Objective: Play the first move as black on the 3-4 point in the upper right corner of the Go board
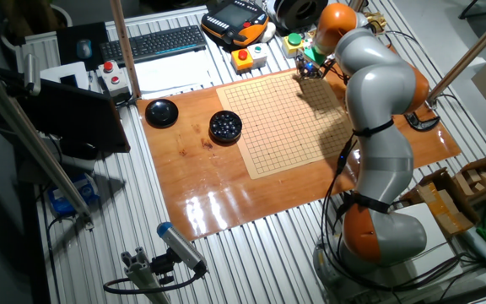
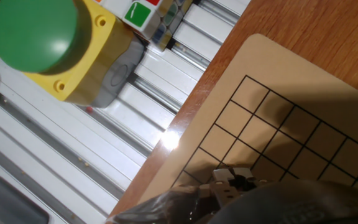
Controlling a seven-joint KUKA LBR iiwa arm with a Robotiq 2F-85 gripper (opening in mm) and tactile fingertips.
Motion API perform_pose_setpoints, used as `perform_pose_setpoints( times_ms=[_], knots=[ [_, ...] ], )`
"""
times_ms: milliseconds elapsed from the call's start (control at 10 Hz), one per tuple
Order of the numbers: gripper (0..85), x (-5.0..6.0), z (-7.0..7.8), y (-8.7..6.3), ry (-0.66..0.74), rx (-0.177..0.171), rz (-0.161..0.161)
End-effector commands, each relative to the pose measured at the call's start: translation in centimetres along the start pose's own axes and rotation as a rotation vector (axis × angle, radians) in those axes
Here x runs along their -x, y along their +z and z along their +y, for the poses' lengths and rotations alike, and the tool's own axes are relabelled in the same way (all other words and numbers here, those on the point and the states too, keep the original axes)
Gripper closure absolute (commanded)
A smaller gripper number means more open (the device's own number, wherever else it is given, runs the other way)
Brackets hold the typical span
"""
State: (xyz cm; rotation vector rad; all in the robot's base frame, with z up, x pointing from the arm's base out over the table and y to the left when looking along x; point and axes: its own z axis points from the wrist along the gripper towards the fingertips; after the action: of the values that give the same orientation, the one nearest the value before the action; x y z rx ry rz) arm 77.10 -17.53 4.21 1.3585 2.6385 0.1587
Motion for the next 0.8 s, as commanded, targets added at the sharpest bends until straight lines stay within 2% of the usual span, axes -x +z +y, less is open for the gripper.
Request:
perform_pose_setpoints(
  times_ms=[0,700],
  knots=[
    [84.0,0.01,-0.01,0.06,0.0,0.0,0.0],
    [84.0,-0.11,-0.14,0.2,-0.005,0.009,0.012]
  ],
)
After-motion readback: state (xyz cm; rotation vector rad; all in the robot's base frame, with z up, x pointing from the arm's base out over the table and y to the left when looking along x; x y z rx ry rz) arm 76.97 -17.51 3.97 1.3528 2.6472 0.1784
